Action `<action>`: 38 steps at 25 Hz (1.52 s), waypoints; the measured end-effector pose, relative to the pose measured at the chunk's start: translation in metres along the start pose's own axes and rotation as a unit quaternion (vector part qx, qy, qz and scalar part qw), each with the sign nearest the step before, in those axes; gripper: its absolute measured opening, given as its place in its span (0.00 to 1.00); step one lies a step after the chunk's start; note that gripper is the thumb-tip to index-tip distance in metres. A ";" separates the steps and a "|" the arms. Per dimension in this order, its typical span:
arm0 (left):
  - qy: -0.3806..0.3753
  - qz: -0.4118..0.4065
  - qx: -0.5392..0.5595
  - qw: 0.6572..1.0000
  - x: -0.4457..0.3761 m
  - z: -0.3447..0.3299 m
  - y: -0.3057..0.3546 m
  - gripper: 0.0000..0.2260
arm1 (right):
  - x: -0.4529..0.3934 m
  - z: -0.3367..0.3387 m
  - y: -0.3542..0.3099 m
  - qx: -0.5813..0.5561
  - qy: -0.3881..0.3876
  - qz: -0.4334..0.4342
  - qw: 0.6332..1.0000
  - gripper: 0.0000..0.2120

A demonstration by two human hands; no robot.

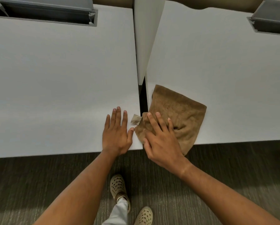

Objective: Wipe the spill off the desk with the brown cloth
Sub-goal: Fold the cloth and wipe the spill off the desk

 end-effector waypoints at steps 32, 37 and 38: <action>-0.021 0.018 -0.045 0.999 0.019 -0.011 0.010 0.33 | 0.093 -0.013 0.101 0.002 -0.008 0.121 0.993 0.29; -0.037 0.010 -0.064 0.997 0.023 -0.007 0.012 0.39 | 0.064 -0.012 0.047 -0.015 0.024 0.196 0.980 0.27; -0.049 0.009 -0.077 0.996 0.023 -0.007 0.011 0.43 | 0.055 -0.015 0.033 -0.009 0.030 0.211 0.977 0.26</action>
Point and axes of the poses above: each hand's wrist, its own x-axis away from the middle knuckle, its own z-axis out of the back of the hand, y = z × x, the point moved 5 cm from there along -x, towards the middle knuckle, and after that the axes turned 15 degrees about z, right-handed, at the moved point
